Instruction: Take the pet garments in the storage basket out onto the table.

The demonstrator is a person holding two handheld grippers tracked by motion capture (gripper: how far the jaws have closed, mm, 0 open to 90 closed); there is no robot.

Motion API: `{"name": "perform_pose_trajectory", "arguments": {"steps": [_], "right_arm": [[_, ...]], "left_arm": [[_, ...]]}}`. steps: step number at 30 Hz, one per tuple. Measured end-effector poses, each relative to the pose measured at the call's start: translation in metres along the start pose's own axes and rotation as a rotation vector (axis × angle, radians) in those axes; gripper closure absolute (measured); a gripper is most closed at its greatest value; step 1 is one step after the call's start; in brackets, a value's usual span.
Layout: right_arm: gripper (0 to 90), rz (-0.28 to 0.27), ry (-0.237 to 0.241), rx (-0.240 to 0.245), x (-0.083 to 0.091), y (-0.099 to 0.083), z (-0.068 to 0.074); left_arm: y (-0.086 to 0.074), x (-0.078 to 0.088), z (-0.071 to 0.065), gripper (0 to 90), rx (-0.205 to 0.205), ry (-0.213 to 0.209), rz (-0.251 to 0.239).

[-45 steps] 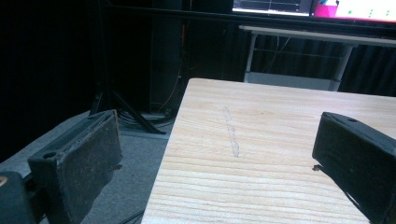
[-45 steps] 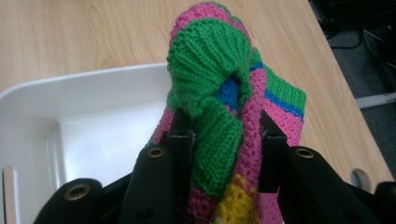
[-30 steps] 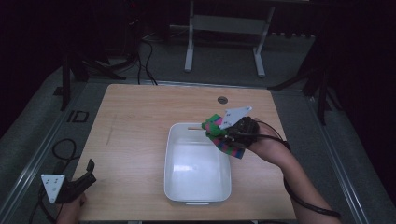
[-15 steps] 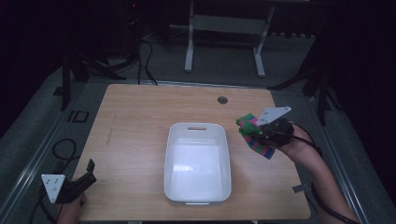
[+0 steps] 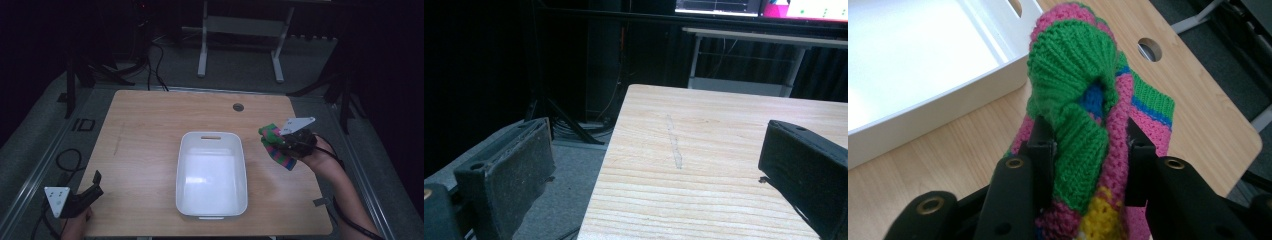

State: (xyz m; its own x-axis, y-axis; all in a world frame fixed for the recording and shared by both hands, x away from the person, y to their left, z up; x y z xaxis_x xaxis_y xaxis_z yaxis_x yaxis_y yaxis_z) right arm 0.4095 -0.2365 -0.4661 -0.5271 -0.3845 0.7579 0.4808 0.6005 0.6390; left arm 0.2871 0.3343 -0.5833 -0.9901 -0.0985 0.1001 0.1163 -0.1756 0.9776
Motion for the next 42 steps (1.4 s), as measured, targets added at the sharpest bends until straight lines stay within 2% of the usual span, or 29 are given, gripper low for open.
{"name": "perform_pose_trajectory", "arguments": {"steps": [1,5,14,22,26,34,37,40,42], "right_arm": [[66.0,-0.004,-0.001,-0.017,-0.007,0.0,-0.003],[66.0,-0.004,0.0,-0.025,-0.014,-0.001,-0.004],[65.9,0.053,-0.014,-0.037,-0.058,-0.018,-0.011],[65.6,0.138,-0.014,-0.058,-0.097,-0.041,-0.012],[65.4,0.15,-0.005,-0.071,-0.11,-0.047,-0.011],[63.5,0.172,0.0,-0.098,-0.134,-0.062,-0.007],[63.5,0.145,-0.003,-0.134,-0.137,-0.061,-0.009],[62.3,0.146,-0.007,-0.132,-0.138,-0.061,-0.008],[57.5,0.157,-0.004,-0.133,-0.136,-0.061,-0.007]], "left_arm": [[0.0,0.0,0.0,1.8,0.0,0.0,0.0],[0.0,0.0,0.0,1.8,0.0,-0.001,0.0],[0.0,0.0,0.0,1.8,-0.003,-0.001,-0.001],[0.0,0.0,0.0,1.9,-0.006,0.0,-0.001],[0.0,0.0,0.0,1.8,-0.007,0.002,-0.001],[0.0,0.0,0.0,1.9,-0.007,0.002,-0.001],[0.0,0.0,0.0,1.8,-0.006,0.001,0.0],[0.0,0.0,0.0,1.8,-0.003,0.0,-0.001],[0.0,0.0,0.0,1.9,-0.003,0.0,-0.001]]}}
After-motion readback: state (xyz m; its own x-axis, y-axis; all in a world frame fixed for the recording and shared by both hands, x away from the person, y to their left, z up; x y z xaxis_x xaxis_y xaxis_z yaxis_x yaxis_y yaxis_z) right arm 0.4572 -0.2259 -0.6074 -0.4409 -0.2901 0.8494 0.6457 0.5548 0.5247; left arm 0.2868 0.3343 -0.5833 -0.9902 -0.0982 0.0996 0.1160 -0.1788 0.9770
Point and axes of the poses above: each handheld gripper's, and its own axes: x roughly backward along the jaws, y roughly out of its top, z roughly to its left, the point moved 9 cm from there along -x, roughly forward along the jaws, and after that the axes turned 15 degrees about -x, right-handed, at the moved point
